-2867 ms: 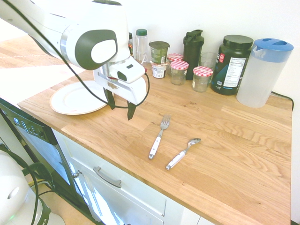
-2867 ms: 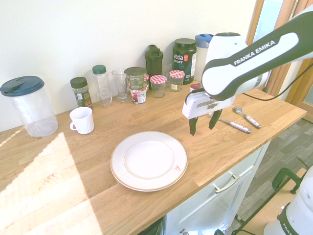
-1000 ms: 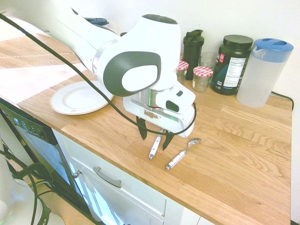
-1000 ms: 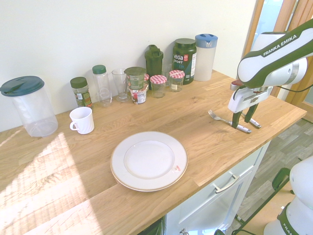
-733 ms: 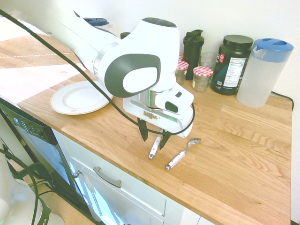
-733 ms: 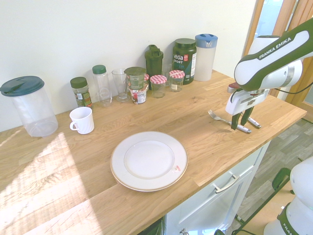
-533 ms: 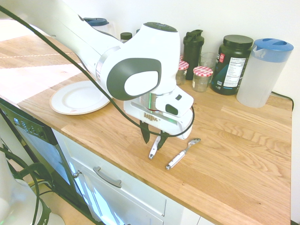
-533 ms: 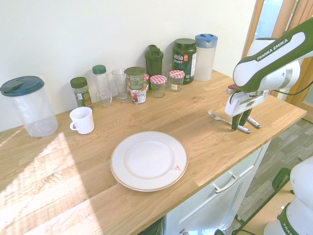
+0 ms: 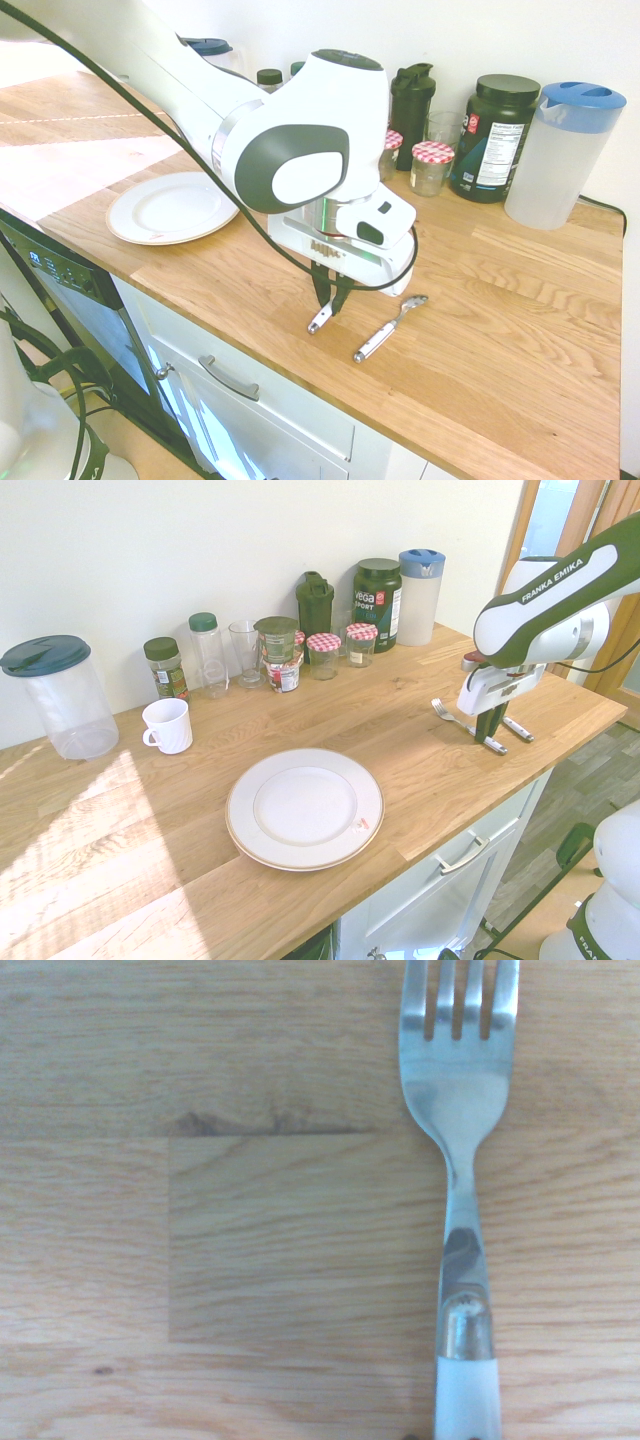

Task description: Put the fork into the plate

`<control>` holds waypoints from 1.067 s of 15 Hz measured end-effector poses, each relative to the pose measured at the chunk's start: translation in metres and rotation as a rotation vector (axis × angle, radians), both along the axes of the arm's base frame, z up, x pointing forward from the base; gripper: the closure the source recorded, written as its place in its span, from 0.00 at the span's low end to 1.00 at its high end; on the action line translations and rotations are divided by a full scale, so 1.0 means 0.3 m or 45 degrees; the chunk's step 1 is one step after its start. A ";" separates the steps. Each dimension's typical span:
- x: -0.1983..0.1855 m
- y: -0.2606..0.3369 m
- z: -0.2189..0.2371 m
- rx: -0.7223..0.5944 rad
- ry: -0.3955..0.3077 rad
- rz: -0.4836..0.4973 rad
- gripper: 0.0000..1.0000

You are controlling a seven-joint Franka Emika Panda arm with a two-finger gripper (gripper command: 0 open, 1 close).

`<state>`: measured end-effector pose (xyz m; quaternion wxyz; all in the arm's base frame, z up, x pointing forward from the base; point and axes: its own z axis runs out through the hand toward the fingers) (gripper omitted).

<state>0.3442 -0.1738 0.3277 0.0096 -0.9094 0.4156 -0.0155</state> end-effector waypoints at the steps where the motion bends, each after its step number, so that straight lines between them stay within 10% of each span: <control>1: 0.002 0.002 0.000 -0.001 -0.001 0.001 1.00; 16: 0.005 0.467 0.315 -0.156 -0.076 0.133 1.00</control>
